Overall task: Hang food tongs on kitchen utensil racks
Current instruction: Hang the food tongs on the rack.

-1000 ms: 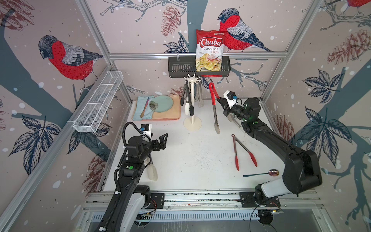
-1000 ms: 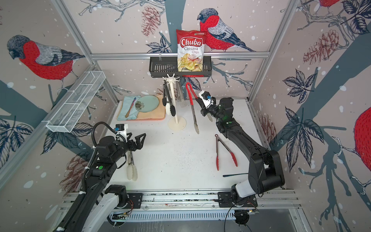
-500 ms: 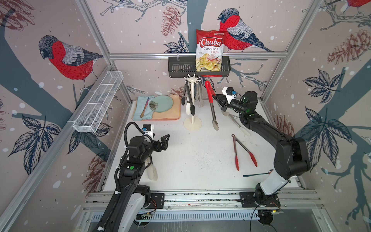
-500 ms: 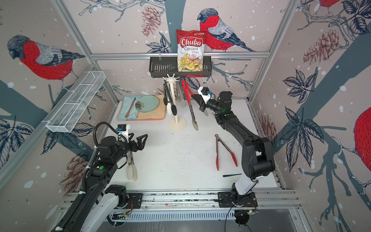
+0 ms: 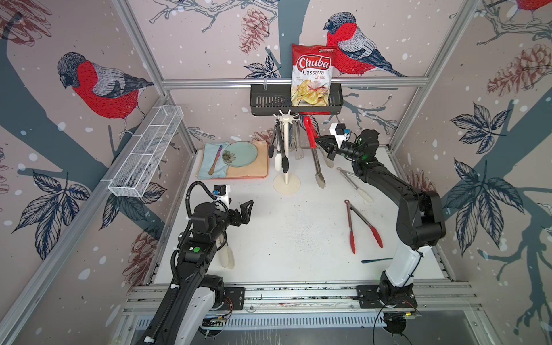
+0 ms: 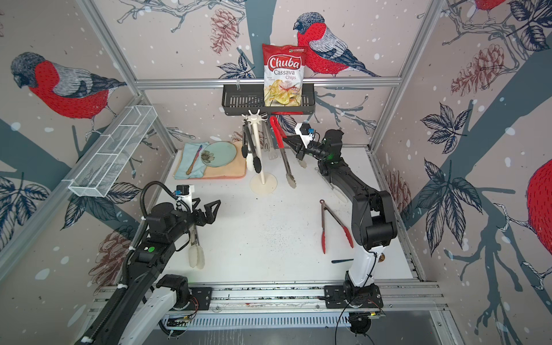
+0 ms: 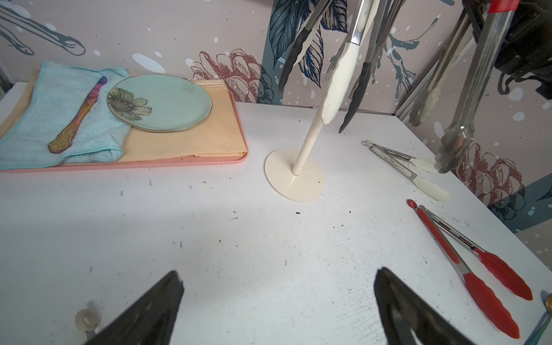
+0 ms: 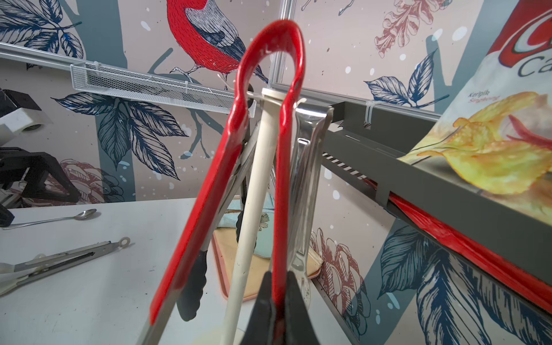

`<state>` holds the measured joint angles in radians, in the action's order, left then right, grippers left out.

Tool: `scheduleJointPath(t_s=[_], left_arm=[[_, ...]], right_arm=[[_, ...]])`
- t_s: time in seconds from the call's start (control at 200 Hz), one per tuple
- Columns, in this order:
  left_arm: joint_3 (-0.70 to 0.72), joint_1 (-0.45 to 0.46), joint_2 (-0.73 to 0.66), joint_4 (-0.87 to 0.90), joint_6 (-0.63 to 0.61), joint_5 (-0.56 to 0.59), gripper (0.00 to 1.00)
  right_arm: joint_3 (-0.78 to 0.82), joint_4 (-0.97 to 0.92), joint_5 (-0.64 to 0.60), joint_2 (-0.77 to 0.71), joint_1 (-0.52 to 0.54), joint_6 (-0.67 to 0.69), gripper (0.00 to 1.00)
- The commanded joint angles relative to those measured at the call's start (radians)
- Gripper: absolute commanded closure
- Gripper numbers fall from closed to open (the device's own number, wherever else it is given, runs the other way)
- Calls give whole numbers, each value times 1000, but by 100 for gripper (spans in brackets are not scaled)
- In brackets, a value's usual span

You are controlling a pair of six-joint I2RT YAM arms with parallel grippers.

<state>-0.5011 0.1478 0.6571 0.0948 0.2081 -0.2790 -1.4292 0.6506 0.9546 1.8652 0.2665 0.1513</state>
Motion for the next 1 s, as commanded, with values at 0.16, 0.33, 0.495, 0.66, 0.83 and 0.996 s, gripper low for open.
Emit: scheduleJointPath(t_s=[0.16, 0.33, 0.495, 0.66, 0.83, 0.996], left_arm=[[1, 4, -1, -12, -5, 26, 1], [2, 6, -1, -10, -7, 27, 1], [-1, 6, 0, -9, -9, 30, 1], [1, 5, 1, -7, -11, 30, 2], [0, 6, 3, -7, -13, 30, 1], [0, 6, 2, -7, -12, 29, 1]], right_arm=[[-77, 36, 44, 66, 8, -43, 100], [-107, 36, 52, 90, 15, -47, 100], [-145, 18, 59, 119, 19, -52, 100], [-176, 16, 73, 144, 22, -64, 100], [-191, 9, 82, 161, 28, -66, 100], [-190, 2, 90, 170, 34, -65, 100]])
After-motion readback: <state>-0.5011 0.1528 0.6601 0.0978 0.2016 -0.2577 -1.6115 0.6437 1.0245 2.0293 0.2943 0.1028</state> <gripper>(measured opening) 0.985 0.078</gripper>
